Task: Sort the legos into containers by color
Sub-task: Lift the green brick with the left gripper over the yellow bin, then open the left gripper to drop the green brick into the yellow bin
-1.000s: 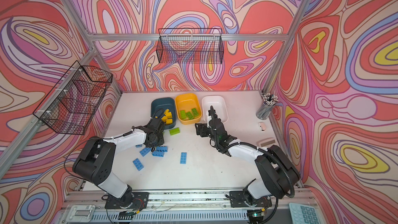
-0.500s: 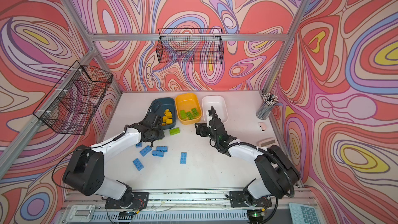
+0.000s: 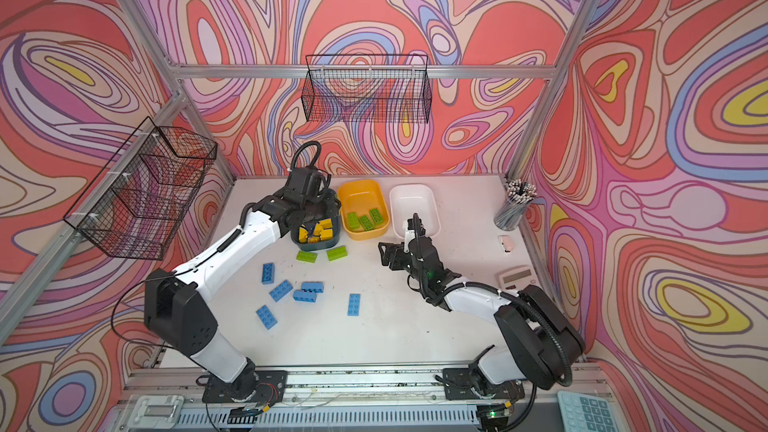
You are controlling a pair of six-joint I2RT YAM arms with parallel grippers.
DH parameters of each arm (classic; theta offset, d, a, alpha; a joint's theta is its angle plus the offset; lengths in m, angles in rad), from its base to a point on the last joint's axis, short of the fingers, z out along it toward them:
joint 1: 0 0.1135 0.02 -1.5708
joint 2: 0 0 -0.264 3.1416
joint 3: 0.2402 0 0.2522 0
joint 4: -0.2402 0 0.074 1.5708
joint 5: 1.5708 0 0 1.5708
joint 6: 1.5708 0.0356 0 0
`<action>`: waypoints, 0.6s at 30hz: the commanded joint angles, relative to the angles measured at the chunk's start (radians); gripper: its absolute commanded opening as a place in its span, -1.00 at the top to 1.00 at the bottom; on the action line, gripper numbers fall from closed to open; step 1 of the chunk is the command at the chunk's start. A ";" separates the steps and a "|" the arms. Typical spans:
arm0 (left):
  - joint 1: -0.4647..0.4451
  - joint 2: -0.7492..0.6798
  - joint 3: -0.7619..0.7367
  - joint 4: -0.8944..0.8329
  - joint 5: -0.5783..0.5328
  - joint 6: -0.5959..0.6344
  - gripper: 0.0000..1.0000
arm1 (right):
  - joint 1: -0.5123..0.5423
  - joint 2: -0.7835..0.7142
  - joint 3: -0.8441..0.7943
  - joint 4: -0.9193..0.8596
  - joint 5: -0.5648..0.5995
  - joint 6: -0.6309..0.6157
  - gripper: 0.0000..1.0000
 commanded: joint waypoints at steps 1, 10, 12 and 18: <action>-0.009 0.113 0.100 -0.042 0.054 0.001 0.42 | 0.005 -0.044 -0.022 0.054 0.020 0.020 -0.72; -0.011 0.377 0.360 -0.055 0.138 -0.036 0.39 | 0.004 -0.055 -0.032 0.069 0.017 0.020 -0.72; -0.012 0.418 0.396 -0.054 0.154 -0.049 0.38 | 0.005 -0.053 -0.032 0.070 0.017 0.022 -0.72; -0.011 0.492 0.450 -0.055 0.163 -0.062 0.30 | 0.004 -0.047 -0.035 0.073 0.016 0.021 -0.72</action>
